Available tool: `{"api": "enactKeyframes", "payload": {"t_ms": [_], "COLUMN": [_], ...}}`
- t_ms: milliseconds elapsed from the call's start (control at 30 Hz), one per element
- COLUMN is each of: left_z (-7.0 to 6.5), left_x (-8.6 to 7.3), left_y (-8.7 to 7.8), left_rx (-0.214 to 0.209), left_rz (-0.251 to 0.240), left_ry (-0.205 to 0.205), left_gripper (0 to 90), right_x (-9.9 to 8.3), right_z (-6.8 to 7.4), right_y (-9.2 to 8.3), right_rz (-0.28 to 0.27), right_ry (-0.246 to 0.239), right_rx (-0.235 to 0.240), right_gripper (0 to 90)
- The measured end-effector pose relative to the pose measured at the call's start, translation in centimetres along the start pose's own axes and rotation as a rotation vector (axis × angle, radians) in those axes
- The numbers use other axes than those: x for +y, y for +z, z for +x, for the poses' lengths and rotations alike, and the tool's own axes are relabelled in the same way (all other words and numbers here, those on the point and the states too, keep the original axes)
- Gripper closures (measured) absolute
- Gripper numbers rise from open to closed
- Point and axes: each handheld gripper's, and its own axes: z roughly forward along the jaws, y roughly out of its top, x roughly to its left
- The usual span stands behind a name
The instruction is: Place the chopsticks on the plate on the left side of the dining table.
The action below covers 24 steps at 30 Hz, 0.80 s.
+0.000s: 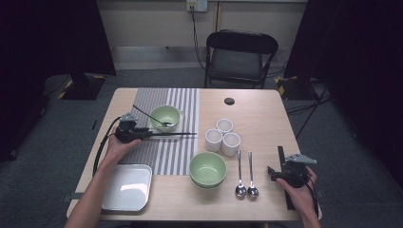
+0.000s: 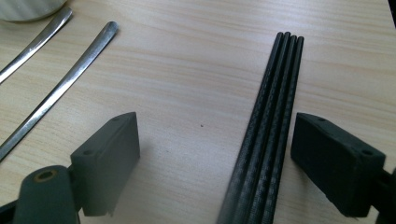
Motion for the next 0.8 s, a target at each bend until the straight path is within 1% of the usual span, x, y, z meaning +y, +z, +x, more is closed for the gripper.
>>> {"api": "enactKeyframes", "payload": {"t_ms": [33, 67, 100, 167, 233, 333, 367, 433, 500, 567, 633, 700, 800], "left_z": [0.0, 0.0, 0.0, -0.1, -0.3, -0.6, -0.8, -0.8, -0.9, -1.1, -1.4, -1.6, -1.8], "left_x": [0.0, 0.0, 0.0, 0.1, 0.3, 0.6, 0.7, 0.7, 0.7, 0.7, 0.7, 0.7, 0.6], "left_y": [0.0, 0.1, 0.1, -0.1, -0.2, -0.6, -0.7, -0.8, -0.9, -1.0, -1.0, -0.8, -0.5], "left_rx": [-0.008, -0.003, 0.004, 0.002, 0.013, 0.004, -0.021, -0.044, -0.073, -0.101, -0.122, -0.129, -0.127], "left_rz": [-0.002, -0.002, 0.001, -0.008, -0.014, -0.024, -0.029, -0.029, -0.032, -0.025, -0.010, 0.003, 0.019], "left_ry": [-0.010, -0.011, -0.007, -0.005, 0.004, 0.014, 0.002, -0.005, -0.019, -0.017, -0.006, -0.002, 0.007], "left_gripper": [67.9, 66.4, 65.3, 65.0, 64.6, 64.4, 64.6, 65.8, 69.2, 71.8, 73.3, 73.7, 74.0], "right_x": [0.0, 0.0, 0.0, 0.0, 0.0, 0.0, 0.0, 0.0, 0.0, 0.0, 0.0, 0.0, 0.0], "right_z": [0.0, 0.0, 0.0, 0.0, 0.0, 0.0, 0.0, 0.0, 0.0, 0.0, 0.0, 0.0, 0.0], "right_y": [0.0, 0.0, 0.0, 0.0, 0.0, 0.0, 0.0, 0.0, 0.0, 0.0, 0.0, 0.0, 0.0], "right_rz": [0.001, 0.001, 0.001, 0.000, 0.000, 0.001, 0.000, 0.000, 0.001, 0.001, 0.001, 0.001, 0.000], "right_ry": [0.001, 0.001, 0.000, 0.001, 0.000, 0.001, 0.000, 0.001, 0.000, -0.001, -0.001, -0.001, -0.001], "right_rx": [0.000, 0.000, 0.000, 0.000, 0.000, 0.000, 0.000, 0.000, -0.001, 0.000, 0.000, 0.000, 0.000], "right_gripper": [14.8, 14.8, 14.8, 14.8, 14.8, 14.8, 14.8, 14.8, 14.9, 14.9, 14.9, 14.9, 14.9]}}
